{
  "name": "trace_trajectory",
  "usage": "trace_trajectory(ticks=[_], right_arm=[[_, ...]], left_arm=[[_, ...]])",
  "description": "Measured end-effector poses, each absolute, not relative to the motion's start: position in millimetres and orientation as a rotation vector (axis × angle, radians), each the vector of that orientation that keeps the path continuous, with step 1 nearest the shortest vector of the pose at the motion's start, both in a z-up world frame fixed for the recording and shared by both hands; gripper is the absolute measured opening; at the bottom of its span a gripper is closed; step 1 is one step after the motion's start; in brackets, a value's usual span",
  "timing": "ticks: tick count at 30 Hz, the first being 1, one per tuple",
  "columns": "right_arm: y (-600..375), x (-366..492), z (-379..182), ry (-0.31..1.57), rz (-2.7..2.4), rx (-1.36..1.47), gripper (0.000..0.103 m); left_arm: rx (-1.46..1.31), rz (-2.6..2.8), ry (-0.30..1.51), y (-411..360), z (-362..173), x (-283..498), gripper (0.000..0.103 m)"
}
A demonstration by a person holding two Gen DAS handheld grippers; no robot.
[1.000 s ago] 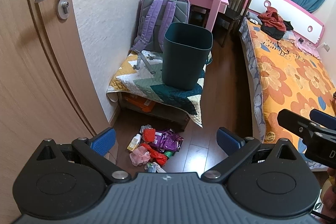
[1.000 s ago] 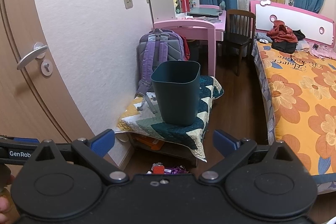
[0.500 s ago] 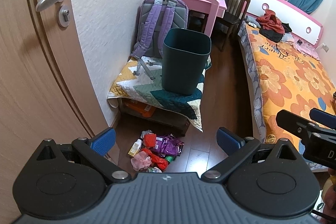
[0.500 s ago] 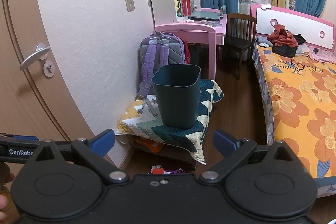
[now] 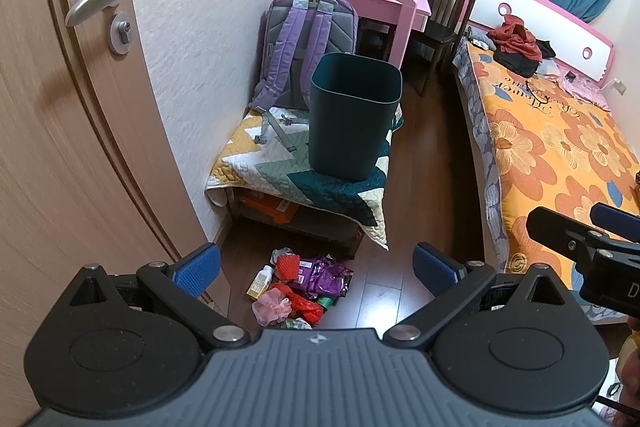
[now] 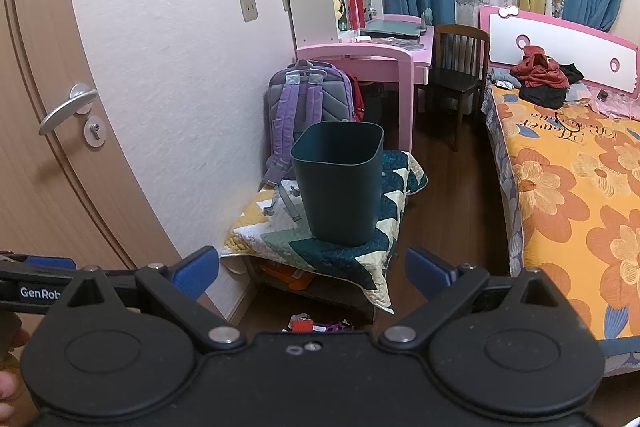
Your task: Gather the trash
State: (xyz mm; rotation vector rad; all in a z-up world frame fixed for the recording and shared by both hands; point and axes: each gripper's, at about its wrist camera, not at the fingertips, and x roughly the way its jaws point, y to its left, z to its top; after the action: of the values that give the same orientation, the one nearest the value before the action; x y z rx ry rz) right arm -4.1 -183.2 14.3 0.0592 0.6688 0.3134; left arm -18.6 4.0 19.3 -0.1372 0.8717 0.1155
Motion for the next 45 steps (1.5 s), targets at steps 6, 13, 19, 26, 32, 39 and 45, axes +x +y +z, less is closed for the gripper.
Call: trace_trajectory(ticks=[6,13,19,26,32,39,45], right_arm=[[-182,-2,13,0.674,0.314,0.058,0.1],[-183,1,12,0.685,0.318,0.061,0.1],[-183,1,12,0.684,0.318,0.062,0.1],[-188,5,9,0.696,0.319,0.064,0.1],[-199,25,-2,0.711,0.328,0.045,0.099],[-215,67,-19,0.723,0.378,0.023,0.098],[-233,124,-46,0.729,0.447,-0.024,0.097]], left_arm=[[-0.126,0.123,0.899,4,14,-16,0.103],[-0.138,0.109,0.908,9,12,-9,0.103],[-0.128,0.103,0.901,8,13,-5,0.103],[-0.145,0.102,0.909,6,8,6,0.103],[-0.15,0.111,0.914,-5,0,28,0.103],[-0.152,0.152,0.919,-27,-22,75,0.103],[-0.176,0.258,0.941,-36,-53,123,0.103]])
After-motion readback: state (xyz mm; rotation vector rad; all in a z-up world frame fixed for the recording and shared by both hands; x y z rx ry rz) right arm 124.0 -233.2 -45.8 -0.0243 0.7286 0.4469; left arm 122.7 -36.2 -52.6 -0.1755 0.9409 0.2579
